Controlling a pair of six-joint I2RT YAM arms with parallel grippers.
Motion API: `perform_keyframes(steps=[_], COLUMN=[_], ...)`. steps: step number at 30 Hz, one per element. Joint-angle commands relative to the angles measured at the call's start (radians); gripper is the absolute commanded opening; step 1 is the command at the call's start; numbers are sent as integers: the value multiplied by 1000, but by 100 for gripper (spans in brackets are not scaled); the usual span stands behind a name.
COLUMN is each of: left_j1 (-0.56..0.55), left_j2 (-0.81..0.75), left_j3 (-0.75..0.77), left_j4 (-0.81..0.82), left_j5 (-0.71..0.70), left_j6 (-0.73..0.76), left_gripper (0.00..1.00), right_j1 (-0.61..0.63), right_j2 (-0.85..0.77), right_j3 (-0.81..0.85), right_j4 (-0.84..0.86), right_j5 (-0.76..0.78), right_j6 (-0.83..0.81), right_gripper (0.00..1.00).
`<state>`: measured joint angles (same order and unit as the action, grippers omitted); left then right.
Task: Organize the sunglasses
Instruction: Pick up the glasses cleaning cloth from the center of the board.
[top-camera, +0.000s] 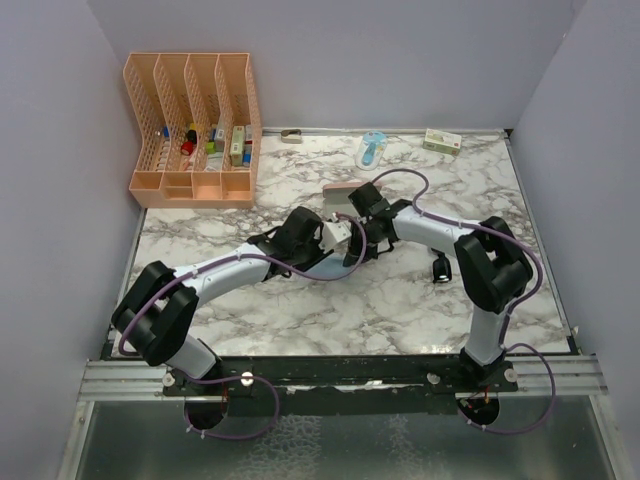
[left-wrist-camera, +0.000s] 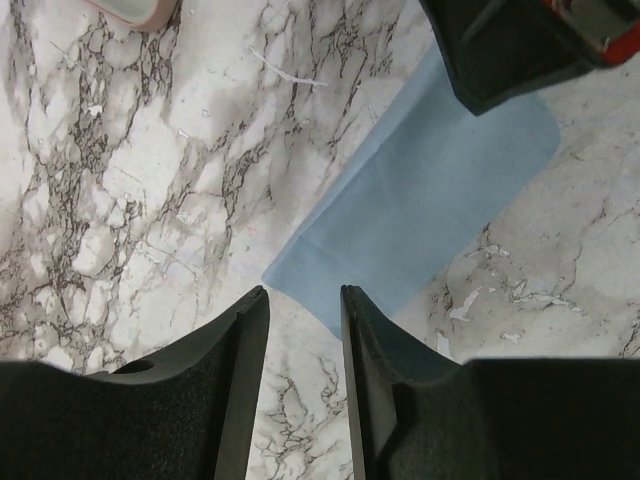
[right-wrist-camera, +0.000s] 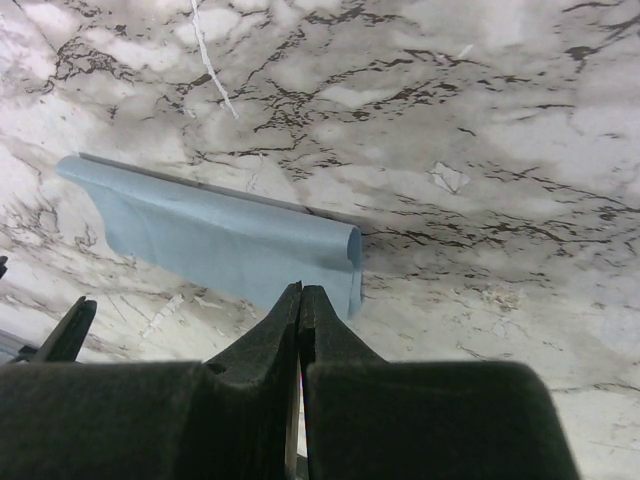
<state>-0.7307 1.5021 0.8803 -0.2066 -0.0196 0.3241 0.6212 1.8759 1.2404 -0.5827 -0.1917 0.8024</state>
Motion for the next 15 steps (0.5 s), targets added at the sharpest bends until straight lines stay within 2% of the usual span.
perform_keyframes(steps=[1, 8, 15], left_j1=[-6, -4, -3], left_j2=[6, 6, 5], left_j3=[37, 46, 40], left_j4=[6, -1, -1], left_j5=[-26, -34, -35], left_j6=[-24, -28, -31], left_gripper=[37, 37, 37], right_j1=[12, 12, 12], right_j2=[42, 108, 87], right_j3=[12, 50, 63], right_j4=[25, -10, -44], right_j5=[-21, 9, 61], right_j6=[-17, -9, 12], right_gripper=[1, 1, 1])
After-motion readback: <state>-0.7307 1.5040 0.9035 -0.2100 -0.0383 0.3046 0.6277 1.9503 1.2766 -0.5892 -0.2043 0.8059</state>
